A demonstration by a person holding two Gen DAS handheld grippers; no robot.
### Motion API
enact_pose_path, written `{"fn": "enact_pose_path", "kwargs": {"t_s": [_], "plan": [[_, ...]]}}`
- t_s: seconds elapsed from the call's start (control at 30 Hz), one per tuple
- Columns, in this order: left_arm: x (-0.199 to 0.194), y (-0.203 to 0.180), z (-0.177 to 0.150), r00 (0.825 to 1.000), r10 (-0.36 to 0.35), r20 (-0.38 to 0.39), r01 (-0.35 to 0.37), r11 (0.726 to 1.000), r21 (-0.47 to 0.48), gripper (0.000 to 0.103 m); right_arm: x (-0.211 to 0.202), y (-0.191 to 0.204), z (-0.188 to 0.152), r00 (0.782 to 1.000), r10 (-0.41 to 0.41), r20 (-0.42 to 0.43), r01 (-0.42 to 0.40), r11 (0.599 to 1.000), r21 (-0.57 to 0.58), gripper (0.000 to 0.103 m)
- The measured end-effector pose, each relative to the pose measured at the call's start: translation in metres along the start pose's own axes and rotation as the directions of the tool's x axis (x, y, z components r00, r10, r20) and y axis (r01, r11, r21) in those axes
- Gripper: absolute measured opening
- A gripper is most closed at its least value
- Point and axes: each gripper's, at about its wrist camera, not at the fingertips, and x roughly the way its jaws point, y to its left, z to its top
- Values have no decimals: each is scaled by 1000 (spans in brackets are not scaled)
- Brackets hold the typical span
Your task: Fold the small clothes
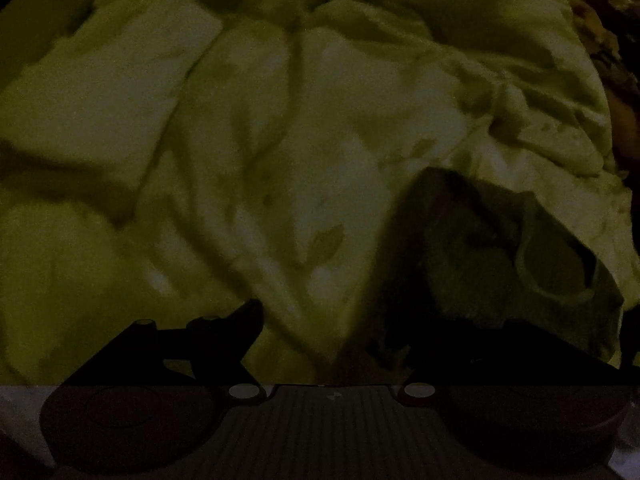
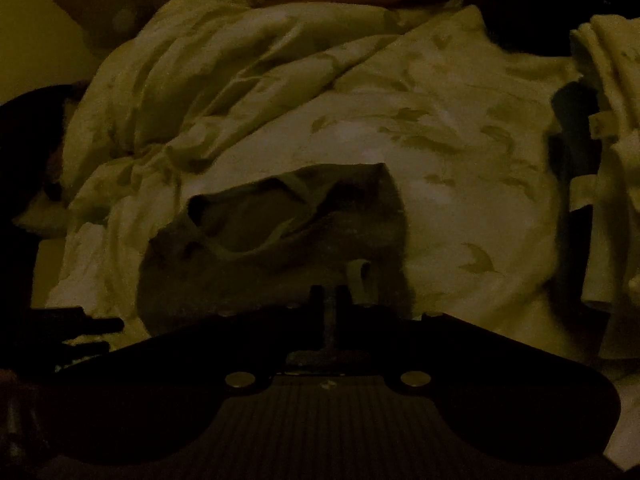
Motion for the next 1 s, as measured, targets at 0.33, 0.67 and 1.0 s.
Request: {"fn": "enact_pose_path", "kwargs": {"t_s": [0.33,0.67,1.0], "plan": [[15,-14,-52,989,149,13,-147,947,285,103,29,37,14,968,238,-73,-239,971,3,41],[44,-35,-56,978,103,183,-196,762,617,103,159,145,44,821,489,-295,-474,872,125,41],[51,-30,-74,961,15,276,-202,720,664,103,214,158,38,841,428,-330,-416,902,110,5]]}}
